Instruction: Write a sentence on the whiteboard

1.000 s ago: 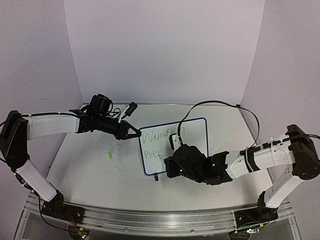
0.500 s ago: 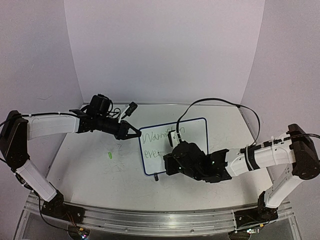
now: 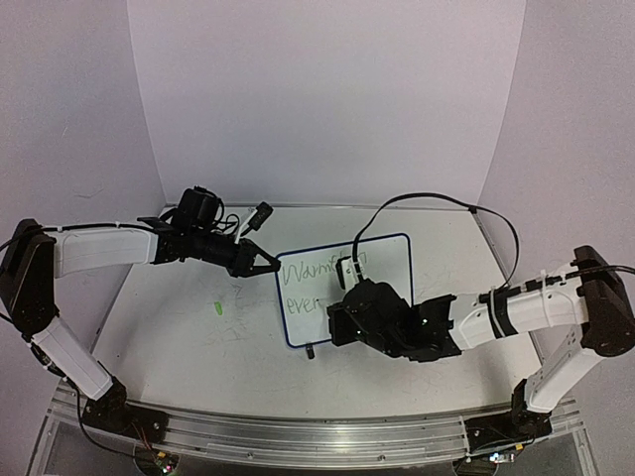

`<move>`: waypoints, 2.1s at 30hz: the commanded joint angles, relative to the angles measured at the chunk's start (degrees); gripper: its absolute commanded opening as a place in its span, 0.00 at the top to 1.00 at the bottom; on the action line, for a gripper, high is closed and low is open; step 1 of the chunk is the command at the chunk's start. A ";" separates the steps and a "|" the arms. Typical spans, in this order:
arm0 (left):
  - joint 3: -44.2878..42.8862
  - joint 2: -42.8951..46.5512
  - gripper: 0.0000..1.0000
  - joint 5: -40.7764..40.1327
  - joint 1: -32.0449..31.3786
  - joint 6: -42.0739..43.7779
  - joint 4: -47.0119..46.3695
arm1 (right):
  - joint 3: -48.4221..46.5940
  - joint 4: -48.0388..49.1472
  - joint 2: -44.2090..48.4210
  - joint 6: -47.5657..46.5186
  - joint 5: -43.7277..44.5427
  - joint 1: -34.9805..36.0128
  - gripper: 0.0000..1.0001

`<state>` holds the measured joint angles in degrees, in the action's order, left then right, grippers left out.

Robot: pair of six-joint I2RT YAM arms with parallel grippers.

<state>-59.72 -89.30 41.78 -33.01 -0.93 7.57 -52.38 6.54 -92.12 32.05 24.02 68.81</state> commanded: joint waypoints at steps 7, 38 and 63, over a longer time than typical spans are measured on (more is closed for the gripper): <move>-0.07 0.81 1.00 -2.67 -0.30 3.57 -0.28 | 1.26 2.33 4.78 -2.81 0.57 -0.94 1.00; 0.02 1.05 1.00 -2.84 -0.41 3.66 -0.08 | 0.48 -2.09 0.42 1.95 2.06 -0.96 1.00; -0.01 0.88 1.00 -2.81 -0.50 3.68 -0.12 | 1.88 -3.17 2.34 3.28 3.98 -0.95 1.00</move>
<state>-59.74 -89.30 41.76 -33.08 -0.89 7.57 -50.46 5.92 -90.90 35.43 23.71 68.29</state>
